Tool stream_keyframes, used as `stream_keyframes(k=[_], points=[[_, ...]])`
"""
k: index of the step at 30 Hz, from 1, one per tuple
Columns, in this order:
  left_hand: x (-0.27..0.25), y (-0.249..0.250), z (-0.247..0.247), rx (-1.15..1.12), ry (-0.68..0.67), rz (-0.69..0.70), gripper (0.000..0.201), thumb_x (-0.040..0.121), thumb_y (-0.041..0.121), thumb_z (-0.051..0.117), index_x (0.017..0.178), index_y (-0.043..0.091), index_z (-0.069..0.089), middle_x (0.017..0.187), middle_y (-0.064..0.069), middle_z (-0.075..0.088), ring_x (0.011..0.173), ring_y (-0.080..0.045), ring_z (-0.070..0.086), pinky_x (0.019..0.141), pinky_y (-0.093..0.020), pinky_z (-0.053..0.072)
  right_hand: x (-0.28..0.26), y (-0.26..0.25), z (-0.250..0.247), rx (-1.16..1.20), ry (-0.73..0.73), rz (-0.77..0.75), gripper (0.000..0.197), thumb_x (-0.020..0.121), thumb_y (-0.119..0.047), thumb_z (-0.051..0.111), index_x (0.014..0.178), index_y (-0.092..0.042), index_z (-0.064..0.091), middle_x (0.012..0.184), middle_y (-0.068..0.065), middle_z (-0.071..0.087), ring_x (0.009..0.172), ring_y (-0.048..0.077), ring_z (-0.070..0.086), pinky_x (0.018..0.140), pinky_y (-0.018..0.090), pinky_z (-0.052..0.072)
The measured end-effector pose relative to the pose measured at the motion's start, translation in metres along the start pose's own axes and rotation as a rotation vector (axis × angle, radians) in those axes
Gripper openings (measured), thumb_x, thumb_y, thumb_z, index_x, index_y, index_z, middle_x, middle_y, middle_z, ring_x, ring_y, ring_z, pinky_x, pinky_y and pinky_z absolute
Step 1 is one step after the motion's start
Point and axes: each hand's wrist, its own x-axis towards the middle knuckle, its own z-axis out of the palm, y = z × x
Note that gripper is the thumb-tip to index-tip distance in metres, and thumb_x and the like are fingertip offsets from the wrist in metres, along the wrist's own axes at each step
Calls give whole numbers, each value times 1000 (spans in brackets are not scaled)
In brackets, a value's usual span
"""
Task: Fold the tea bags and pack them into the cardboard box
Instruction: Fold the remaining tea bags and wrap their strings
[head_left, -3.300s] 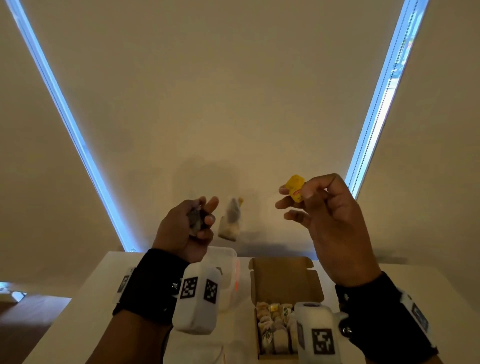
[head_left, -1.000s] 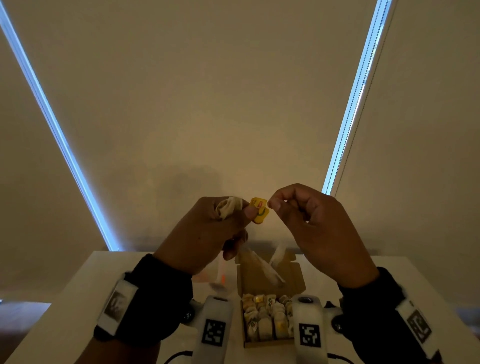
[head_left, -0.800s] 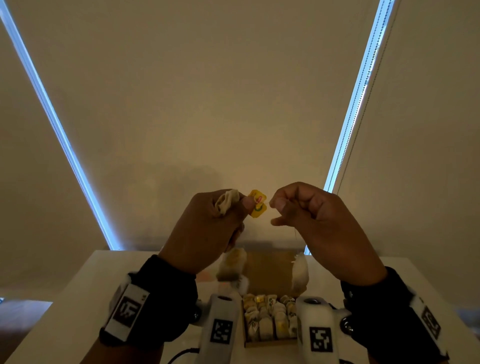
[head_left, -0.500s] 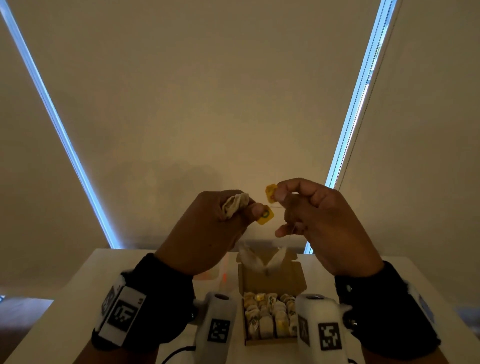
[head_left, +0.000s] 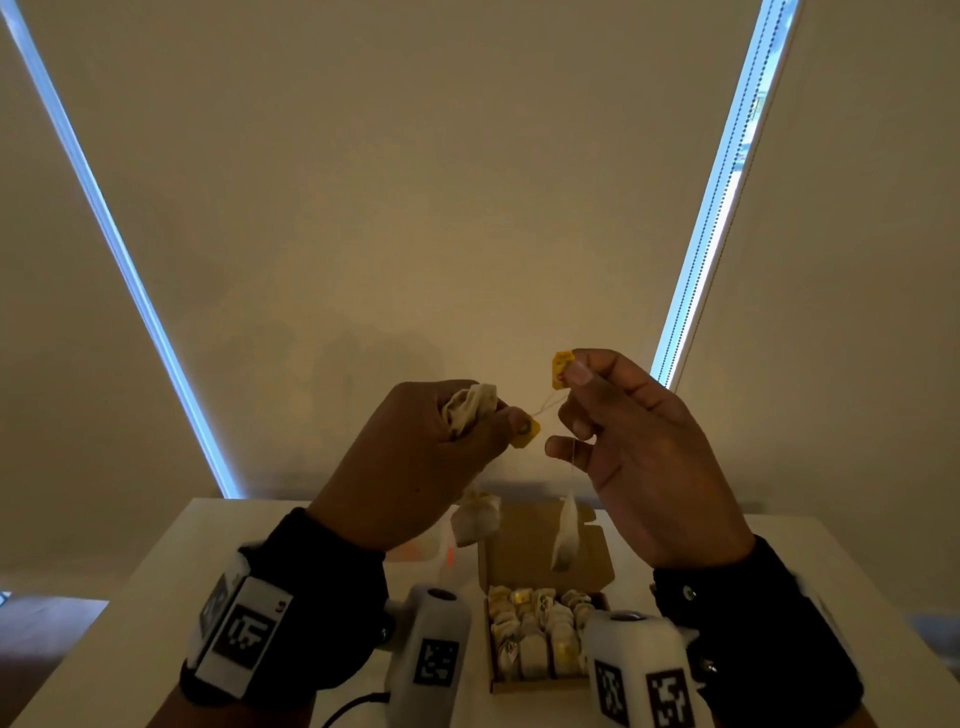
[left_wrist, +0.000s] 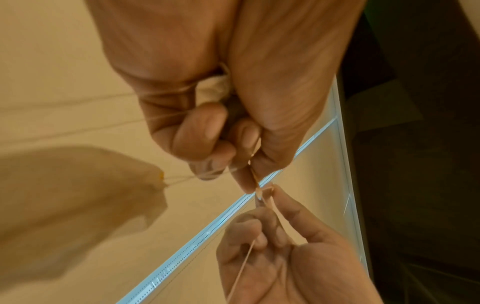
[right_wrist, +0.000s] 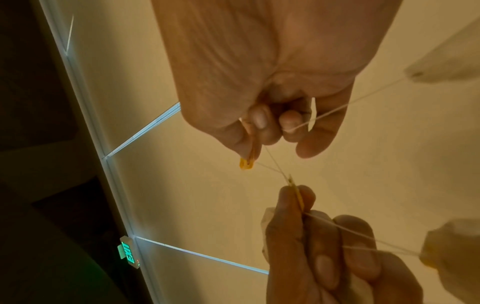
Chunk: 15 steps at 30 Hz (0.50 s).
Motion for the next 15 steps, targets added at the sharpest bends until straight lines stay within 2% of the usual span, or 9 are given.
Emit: stream_keyframes(k=[3,5,7,9,12,15], points=[[-1,1,-2,49,40,34,25,89,46,66,77,25,74,55,4,53,48,-7,44,51,-29,38,-1,-1,-2,16,-45,17,16,74,-33,69,85,-26,78,78,-4,62,72,15,46,70,33,56],[-3,3,-4,96,66,59,27,89,46,66,80,22,75,54,6,54,47,-4,44,51,-26,39,-2,-2,-4,28,-20,18,22,75,-34,69,91,-21,75,72,-1,57,68,16,44,68,34,55],[-4,7,-6,135,76,88,26,89,47,65,81,26,76,56,8,57,47,-5,48,51,-26,41,-3,-4,-4,-13,58,11,27,78,-34,67,98,-16,71,62,2,45,62,18,40,61,31,53],[-5,10,-7,192,71,121,25,90,47,64,84,27,78,60,6,63,53,-11,54,53,-25,43,-5,-5,-3,-142,140,-10,21,87,-31,65,102,-17,70,58,4,38,57,19,37,53,28,48],[-6,14,-7,220,77,164,27,90,48,62,86,26,78,65,2,65,62,-16,59,55,-21,42,-6,-7,0,-310,211,-39,11,96,-27,61,100,-24,70,56,6,41,51,17,35,44,26,38],[-6,17,-7,213,103,198,28,91,48,60,86,27,78,67,4,67,63,-14,60,56,-19,44,-7,-9,0,-435,232,-59,9,98,-28,60,96,-29,69,54,4,47,48,16,38,44,25,40]])
